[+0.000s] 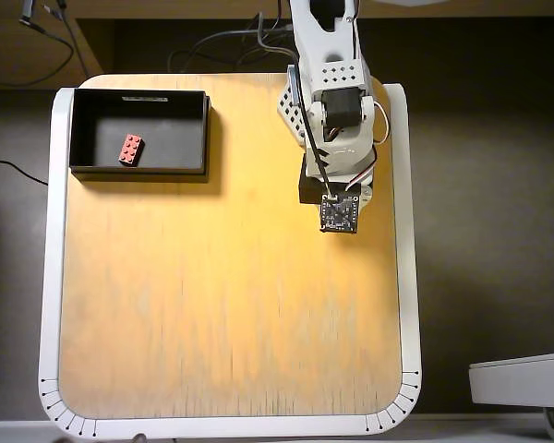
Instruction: Grasp a lego block and put it in the bin.
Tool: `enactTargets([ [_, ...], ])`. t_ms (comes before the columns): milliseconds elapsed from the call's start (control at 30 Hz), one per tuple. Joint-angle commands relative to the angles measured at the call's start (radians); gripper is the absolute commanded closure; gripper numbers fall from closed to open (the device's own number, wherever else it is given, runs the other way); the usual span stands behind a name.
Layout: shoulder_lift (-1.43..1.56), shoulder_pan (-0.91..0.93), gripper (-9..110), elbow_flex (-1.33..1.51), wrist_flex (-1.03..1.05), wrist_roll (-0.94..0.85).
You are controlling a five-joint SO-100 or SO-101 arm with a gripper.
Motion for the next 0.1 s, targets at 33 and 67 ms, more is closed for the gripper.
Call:
enactTargets([
  [33,0.091,-0.006,101,0.158,0.005,-0.003],
  [67,0.091,-0.006,101,0.158,0.005,-0.003],
])
